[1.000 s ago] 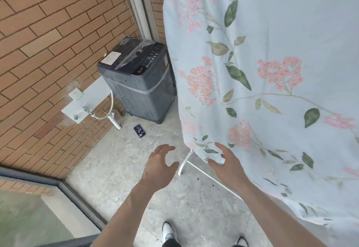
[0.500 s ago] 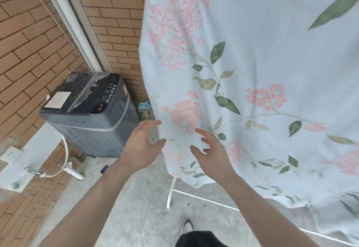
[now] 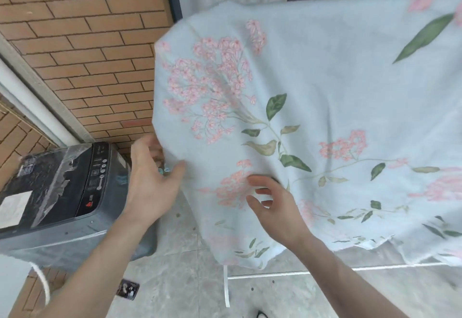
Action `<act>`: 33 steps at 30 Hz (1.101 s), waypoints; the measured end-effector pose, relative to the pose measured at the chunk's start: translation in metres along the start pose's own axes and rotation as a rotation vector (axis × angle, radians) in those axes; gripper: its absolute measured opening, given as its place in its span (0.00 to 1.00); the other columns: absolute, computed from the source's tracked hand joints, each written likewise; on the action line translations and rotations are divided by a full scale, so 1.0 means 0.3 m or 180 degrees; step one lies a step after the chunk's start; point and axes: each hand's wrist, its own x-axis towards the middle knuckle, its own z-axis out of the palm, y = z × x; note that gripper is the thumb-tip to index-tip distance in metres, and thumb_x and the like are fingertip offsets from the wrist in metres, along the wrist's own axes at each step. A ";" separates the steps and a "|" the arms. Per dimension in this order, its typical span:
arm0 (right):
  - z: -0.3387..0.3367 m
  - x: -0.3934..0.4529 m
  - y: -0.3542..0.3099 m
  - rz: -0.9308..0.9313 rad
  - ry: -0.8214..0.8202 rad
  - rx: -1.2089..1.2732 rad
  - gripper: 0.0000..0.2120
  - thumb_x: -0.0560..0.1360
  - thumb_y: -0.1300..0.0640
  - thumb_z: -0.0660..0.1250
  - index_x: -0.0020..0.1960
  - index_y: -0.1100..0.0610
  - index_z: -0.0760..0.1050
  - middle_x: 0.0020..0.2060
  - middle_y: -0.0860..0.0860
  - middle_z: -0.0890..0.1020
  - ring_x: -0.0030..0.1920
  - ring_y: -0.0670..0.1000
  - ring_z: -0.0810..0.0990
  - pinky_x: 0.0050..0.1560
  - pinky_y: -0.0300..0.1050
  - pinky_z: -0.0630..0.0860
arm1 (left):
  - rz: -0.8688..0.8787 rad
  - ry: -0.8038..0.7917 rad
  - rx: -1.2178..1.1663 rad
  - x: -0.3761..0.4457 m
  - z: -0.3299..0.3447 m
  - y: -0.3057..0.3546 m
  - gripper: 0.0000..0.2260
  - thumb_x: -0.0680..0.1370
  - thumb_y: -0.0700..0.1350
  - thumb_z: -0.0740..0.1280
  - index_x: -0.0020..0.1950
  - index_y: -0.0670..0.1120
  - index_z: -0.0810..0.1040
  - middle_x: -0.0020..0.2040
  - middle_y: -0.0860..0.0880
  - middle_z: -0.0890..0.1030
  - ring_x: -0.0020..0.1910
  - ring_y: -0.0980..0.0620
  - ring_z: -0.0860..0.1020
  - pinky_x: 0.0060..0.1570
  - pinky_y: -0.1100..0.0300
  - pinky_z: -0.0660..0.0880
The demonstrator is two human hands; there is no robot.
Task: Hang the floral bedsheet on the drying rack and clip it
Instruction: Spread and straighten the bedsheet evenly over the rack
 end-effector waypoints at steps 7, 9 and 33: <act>0.138 -0.004 -0.088 0.0245 0.0925 -0.0024 0.14 0.78 0.54 0.71 0.63 0.44 0.77 0.58 0.33 0.80 0.56 0.35 0.78 0.55 0.39 0.79 | 0.1026 -0.0892 0.0168 0.213 -0.123 -0.023 0.07 0.81 0.47 0.70 0.47 0.60 0.80 0.45 0.67 0.83 0.46 0.63 0.80 0.50 0.63 0.76; 0.184 -0.013 -0.121 0.0337 0.1182 0.0090 0.14 0.78 0.53 0.71 0.64 0.45 0.77 0.58 0.34 0.81 0.56 0.34 0.79 0.55 0.38 0.79 | 0.1298 -0.1221 0.0183 0.247 -0.140 -0.044 0.06 0.81 0.48 0.70 0.46 0.58 0.81 0.45 0.66 0.83 0.46 0.64 0.80 0.47 0.69 0.74; 0.440 -0.128 -0.262 0.1286 0.1821 -0.0350 0.14 0.76 0.50 0.72 0.60 0.40 0.78 0.55 0.36 0.81 0.55 0.37 0.79 0.56 0.40 0.79 | 0.2315 -0.4070 0.1130 0.558 -0.082 -0.009 0.07 0.74 0.51 0.75 0.40 0.51 0.81 0.36 0.58 0.83 0.37 0.57 0.80 0.37 0.66 0.75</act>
